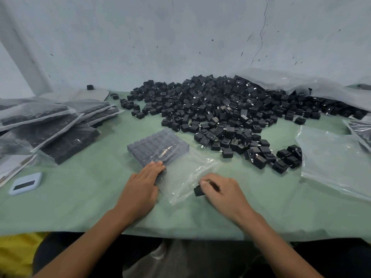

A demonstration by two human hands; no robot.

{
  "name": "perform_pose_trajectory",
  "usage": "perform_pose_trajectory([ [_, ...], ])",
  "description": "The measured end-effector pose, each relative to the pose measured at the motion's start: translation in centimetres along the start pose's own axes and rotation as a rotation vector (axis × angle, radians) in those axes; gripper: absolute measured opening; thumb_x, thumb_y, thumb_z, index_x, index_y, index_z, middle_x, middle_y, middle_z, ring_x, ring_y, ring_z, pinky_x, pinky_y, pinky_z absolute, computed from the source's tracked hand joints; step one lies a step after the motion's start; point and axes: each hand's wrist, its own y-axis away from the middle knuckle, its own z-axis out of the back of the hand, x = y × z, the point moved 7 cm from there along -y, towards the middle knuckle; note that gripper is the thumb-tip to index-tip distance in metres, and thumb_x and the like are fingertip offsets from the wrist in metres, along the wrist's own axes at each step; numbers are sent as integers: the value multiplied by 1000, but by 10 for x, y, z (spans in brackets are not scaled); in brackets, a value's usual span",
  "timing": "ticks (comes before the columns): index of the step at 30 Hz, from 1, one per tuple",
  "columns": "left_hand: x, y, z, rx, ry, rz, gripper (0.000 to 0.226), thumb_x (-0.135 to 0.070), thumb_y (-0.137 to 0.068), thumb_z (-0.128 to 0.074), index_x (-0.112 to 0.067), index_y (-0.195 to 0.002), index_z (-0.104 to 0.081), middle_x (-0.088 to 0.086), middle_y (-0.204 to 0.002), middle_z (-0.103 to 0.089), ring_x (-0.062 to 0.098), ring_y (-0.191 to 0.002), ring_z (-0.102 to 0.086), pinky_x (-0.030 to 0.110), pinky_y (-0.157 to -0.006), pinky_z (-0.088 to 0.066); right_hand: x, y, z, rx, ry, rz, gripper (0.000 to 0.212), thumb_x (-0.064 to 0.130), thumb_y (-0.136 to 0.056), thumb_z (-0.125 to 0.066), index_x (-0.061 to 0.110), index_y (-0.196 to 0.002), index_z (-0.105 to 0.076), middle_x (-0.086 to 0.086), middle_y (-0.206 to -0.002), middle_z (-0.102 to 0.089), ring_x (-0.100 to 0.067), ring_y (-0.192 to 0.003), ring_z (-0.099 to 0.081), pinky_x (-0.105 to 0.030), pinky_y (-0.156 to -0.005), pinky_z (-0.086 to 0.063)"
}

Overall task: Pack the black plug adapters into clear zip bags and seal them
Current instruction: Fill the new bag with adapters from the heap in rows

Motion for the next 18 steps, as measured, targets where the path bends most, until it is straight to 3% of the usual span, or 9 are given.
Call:
perform_pose_trajectory([
  [4,-1,0,1,2,-3,3,63,-3,-85,-55,-23,-144,-46,-11,-155,-38,8,-147,-28,34,-104,-37,22,-5,-26,32,145,151,32,46,-96,-42,34,-116,-64,20,-113,-65,-4,-105,-52,-30,-98,-40],
  [8,-1,0,2,8,-2,0,64,-3,-85,-56,-23,-145,-46,-11,-156,-37,8,-147,-28,32,-104,-37,31,-19,-48,74,413,197,47,40,-103,-33,27,-146,-42,0,-133,-54,-25,-118,-43,-38,-98,-32],
  [12,-1,-1,1,9,-9,4,64,-5,-86,-54,-25,-145,-45,-12,-156,-36,7,-147,-27,31,-105,-36,49,-38,-56,105,432,193,31,27,-101,-43,17,-129,-51,-8,-118,-56,-33,-110,-49,-42,-91,-35],
  [15,-1,0,2,7,-8,0,63,-9,-84,-48,-23,-145,-46,-11,-156,-37,8,-147,-28,32,-105,-36,51,-51,-61,155,399,120,28,24,-98,-50,17,-125,-53,-7,-120,-55,-28,-111,-47,-41,-96,-37],
  [18,-1,0,2,3,-8,1,65,-14,-80,-40,-23,-144,-48,-11,-156,-38,8,-146,-29,31,-104,-36,57,-65,-67,166,382,57,17,25,-96,-50,18,-108,-57,-6,-107,-60,-26,-102,-55,-38,-93,-42],
])
